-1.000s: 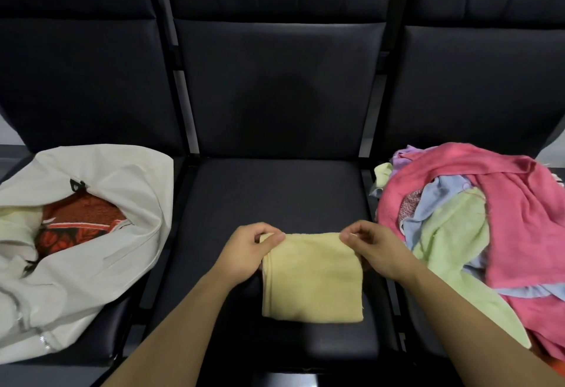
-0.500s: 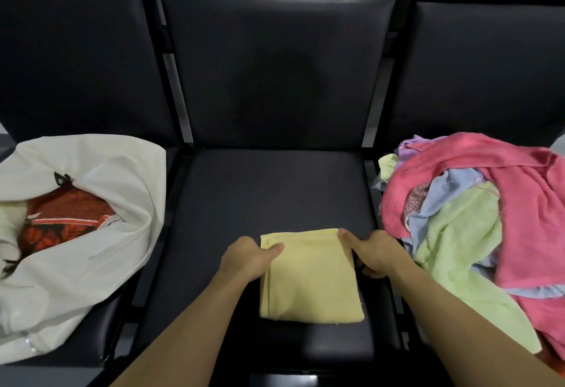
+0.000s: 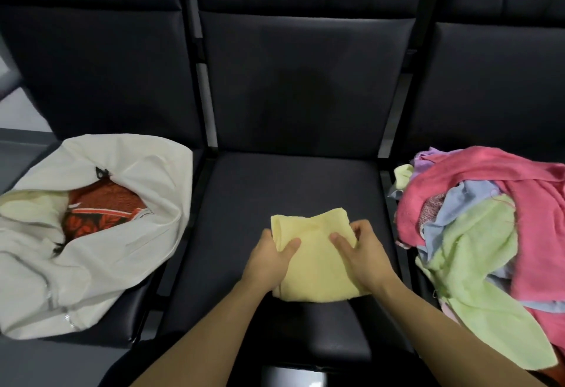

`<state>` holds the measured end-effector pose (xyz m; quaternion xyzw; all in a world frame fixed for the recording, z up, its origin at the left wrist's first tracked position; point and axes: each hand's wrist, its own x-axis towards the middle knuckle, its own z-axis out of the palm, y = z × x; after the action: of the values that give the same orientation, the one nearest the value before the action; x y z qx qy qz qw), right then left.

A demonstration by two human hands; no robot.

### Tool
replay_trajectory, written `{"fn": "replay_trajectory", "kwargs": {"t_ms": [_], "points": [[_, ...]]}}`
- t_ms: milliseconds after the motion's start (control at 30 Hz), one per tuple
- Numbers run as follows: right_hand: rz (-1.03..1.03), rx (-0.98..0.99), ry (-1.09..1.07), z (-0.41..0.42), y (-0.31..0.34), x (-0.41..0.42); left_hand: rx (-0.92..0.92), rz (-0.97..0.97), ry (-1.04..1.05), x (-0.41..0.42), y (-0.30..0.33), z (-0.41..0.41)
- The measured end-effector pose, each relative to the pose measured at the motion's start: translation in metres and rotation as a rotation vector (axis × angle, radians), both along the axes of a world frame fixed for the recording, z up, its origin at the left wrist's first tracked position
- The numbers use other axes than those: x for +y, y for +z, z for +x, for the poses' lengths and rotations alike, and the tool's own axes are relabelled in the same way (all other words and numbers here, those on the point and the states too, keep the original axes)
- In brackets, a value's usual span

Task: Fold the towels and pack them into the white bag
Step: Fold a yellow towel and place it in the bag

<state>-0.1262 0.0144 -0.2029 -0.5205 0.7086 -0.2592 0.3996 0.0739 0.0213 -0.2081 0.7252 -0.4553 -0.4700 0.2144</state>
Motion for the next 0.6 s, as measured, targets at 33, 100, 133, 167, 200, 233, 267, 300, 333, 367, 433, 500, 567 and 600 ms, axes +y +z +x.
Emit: {"fn": "replay_trajectory", "kwargs": {"t_ms": [33, 100, 133, 167, 200, 233, 267, 300, 333, 367, 433, 500, 567, 600], "points": [[-0.049, -0.066, -0.013, 0.011, 0.009, 0.0, 0.012, -0.033, 0.02, 0.001, 0.01, 0.01], [-0.112, -0.231, -0.027, 0.039, 0.026, -0.006, 0.065, -0.126, 0.071, 0.002, 0.036, 0.034], [-0.136, -0.293, -0.013, 0.056, 0.033, -0.01, 0.08, -0.175, 0.104, 0.002, 0.048, 0.05], [-0.157, -0.318, 0.019, 0.075, 0.039, -0.016, 0.082, -0.22, 0.144, 0.004, 0.061, 0.067], [-0.179, -0.315, 0.068, 0.095, 0.044, -0.021, 0.072, -0.259, 0.19, 0.005, 0.071, 0.087], [-0.186, -0.303, 0.128, 0.118, 0.05, -0.027, 0.053, -0.296, 0.235, 0.008, 0.08, 0.108], [-0.181, -0.303, 0.184, 0.142, 0.054, -0.032, 0.031, -0.323, 0.27, 0.011, 0.089, 0.13], [-0.164, -0.318, 0.236, 0.167, 0.06, -0.035, 0.008, -0.338, 0.302, 0.014, 0.096, 0.154], [-0.142, -0.337, 0.282, 0.192, 0.062, -0.039, -0.013, -0.346, 0.329, 0.016, 0.101, 0.179], [-0.118, -0.353, 0.325, 0.218, 0.064, -0.042, -0.042, -0.344, 0.346, 0.018, 0.104, 0.205], [-0.067, -0.379, 0.399, 0.268, 0.063, -0.048, -0.114, -0.305, 0.346, 0.021, 0.108, 0.256], [-0.019, -0.383, 0.451, 0.314, 0.058, -0.055, -0.141, -0.232, 0.335, 0.02, 0.106, 0.302], [0.028, -0.385, 0.481, 0.351, 0.054, -0.061, -0.13, -0.166, 0.329, 0.016, 0.104, 0.339], [0.064, -0.4, 0.488, 0.367, 0.053, -0.064, -0.129, -0.139, 0.323, 0.012, 0.104, 0.354]]}}
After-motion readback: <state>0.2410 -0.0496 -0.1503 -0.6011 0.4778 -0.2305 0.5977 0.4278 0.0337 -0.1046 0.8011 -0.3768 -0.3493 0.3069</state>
